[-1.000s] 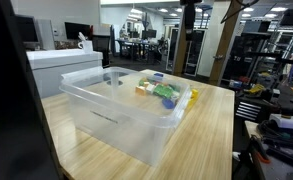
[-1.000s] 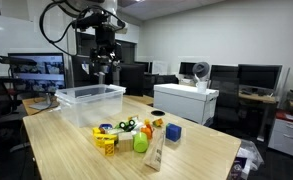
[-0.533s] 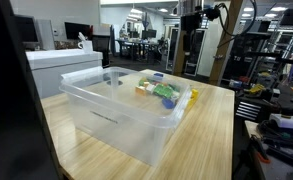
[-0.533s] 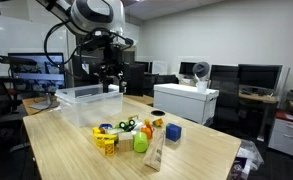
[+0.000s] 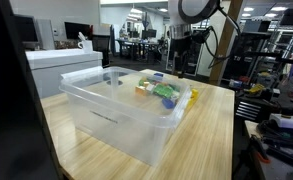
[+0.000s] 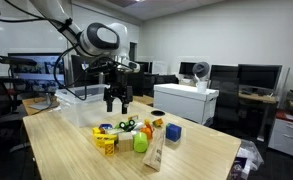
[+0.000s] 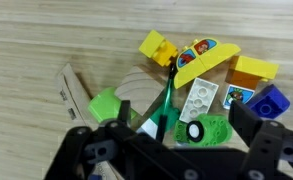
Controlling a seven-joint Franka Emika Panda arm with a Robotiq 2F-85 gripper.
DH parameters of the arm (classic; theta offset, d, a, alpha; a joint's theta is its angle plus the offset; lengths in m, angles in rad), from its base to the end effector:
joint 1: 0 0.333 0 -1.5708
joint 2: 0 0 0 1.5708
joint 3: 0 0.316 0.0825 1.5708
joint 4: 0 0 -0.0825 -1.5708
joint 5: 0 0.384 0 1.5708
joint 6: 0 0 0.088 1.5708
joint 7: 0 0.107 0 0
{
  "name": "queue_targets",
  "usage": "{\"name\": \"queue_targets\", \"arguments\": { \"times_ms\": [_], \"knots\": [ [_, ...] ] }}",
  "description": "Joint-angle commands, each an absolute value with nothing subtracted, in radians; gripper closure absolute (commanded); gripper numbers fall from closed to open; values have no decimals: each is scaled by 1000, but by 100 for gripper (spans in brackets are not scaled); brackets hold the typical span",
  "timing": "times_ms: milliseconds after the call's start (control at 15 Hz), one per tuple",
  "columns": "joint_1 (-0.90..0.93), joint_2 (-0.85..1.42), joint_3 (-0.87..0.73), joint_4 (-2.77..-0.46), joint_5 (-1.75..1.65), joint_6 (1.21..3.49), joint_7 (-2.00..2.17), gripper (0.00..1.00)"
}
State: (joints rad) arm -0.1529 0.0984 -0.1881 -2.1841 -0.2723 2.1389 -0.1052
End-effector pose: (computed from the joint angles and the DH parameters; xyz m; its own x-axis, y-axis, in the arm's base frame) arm 0.4964 -0.1878 0.3349 0.9793 -0.0901 -0.1815 -0.0522 -0.9776 0.2037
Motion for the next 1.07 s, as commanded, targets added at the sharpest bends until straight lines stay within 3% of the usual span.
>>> {"name": "queue_targets", "arguments": {
  "times_ms": [0,667,733,800,1000],
  "knots": [
    [-148,170,-173,-2182,-280,2243,-49,0],
    [-92,418,-153,-2088,-245,2469,103,0],
    [-91,427,-159,-2080,-247,2464,113,25],
    [-90,425,-166,-2074,-249,2457,127,26],
    [-84,348,-186,-2069,-253,2406,153,53]
  ]
}}
